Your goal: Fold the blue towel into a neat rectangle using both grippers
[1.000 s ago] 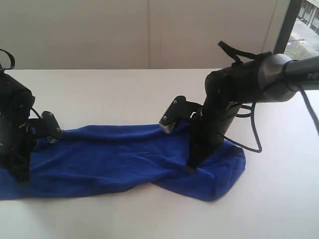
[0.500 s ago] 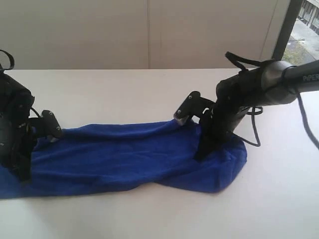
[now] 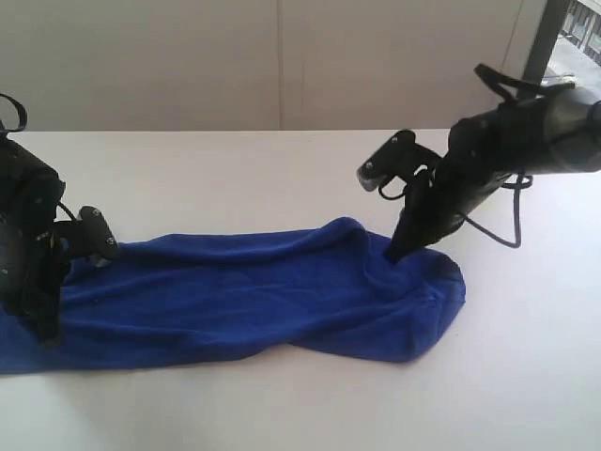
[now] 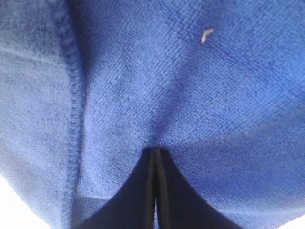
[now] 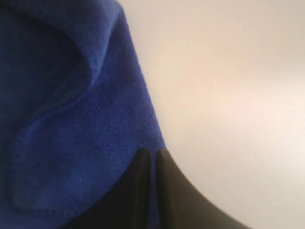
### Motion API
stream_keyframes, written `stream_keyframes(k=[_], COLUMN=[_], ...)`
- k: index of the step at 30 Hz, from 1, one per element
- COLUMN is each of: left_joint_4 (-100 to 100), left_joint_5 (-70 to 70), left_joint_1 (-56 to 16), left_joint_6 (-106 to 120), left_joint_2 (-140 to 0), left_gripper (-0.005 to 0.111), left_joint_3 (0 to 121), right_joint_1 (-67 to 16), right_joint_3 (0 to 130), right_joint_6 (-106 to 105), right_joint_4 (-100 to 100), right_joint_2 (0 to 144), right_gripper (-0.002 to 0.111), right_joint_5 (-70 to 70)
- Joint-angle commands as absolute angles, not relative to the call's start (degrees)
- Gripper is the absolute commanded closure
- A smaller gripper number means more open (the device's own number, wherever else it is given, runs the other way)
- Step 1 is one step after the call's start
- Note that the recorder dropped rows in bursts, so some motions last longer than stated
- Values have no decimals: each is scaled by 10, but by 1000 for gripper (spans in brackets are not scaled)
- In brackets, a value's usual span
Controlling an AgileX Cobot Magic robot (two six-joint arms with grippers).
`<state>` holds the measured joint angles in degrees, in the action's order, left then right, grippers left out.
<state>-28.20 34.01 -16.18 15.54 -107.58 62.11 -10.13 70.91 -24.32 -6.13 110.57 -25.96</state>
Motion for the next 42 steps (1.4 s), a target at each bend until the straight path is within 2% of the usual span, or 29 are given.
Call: stream_keyframes(k=[1,4,5,12,21,27,40,42], left_joint_4=[-281,-281,-280,-271,-269,-269,-269,-269], left_joint_5=[337,335,335,332,330,328,326,326], left_joint_1=[-161,-161,-161,-161,-161,-161,-161,-161], left_joint_6=[150,150,150,150,150,150,150,150], left_joint_2=[-1076,-1076,-1076,-1076,-1076,-1076,-1076,-1076], left_gripper=[107,107,107,107,107,107,107,107], left_joint_3=[617,617,617,617,617,617,617,617], right_joint_1=[-117,-138,-144,-166,-166,-166,-166,-166], right_joint_3=[713,713,713,713,713,713,713,713], right_joint_6=[-339,-360,-360,-358,-297,-291,-291,-291], right_joint_4=[35,54,54,51,10,9,-5,-26], right_joint_2=[1074,1082,1087,1119,1134,1150,1150,1147], right_gripper=[81,57,54,60,60,69,107,108], right_joint_5=[-294,-314,-312,-302,-299,-305,-305,-305])
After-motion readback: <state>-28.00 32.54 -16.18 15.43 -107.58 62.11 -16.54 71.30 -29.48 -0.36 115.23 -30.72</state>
